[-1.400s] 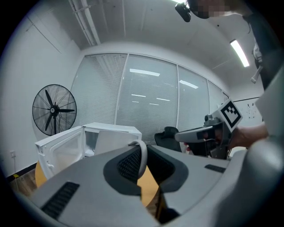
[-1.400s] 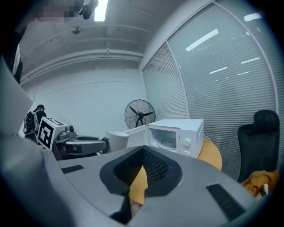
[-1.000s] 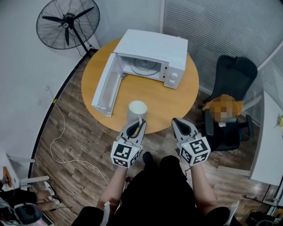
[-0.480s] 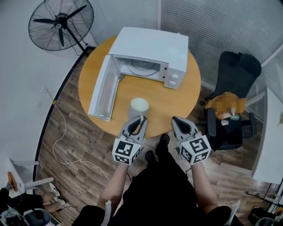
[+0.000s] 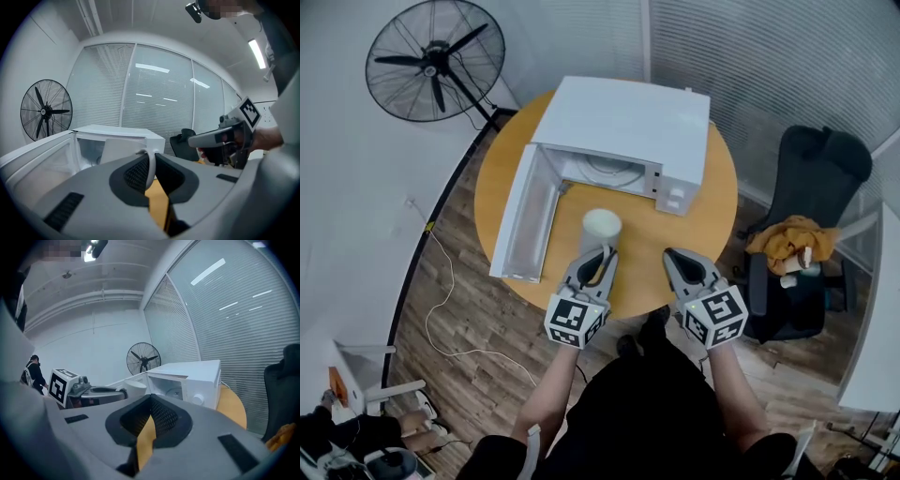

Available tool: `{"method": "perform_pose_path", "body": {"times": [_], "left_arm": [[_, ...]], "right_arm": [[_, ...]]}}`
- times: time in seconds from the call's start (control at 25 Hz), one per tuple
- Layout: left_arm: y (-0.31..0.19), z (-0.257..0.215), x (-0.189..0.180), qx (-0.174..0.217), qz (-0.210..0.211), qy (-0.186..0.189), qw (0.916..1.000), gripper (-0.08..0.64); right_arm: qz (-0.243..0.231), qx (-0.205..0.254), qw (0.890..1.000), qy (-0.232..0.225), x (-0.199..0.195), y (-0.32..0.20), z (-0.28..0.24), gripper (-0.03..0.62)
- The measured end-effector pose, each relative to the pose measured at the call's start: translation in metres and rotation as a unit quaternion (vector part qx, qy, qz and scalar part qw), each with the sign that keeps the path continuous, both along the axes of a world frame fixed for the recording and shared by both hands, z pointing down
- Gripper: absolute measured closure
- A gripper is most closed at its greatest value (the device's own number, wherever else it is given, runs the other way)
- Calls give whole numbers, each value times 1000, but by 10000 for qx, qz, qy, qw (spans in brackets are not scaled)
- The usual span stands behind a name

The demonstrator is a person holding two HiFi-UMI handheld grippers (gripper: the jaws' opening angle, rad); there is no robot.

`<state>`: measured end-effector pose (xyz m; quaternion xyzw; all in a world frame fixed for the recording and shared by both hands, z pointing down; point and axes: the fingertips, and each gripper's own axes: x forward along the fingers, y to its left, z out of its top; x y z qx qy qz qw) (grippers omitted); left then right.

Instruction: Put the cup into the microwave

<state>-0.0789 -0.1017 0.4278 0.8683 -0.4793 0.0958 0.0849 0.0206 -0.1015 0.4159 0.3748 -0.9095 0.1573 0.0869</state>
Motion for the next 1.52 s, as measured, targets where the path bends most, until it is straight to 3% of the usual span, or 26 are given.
{"method": "perform_pose_path", "body": {"times": [0.64,1.52], "left_arm": [[-72,31,3,-147,-280,36,9995,532],[-166,97,-17,-88,766,252,9967,532]], "right_arm": [[-482,-83,9988,-95,-7,-55,12,584],[423,-386,9976,390,-37,-86,46,584]]}}
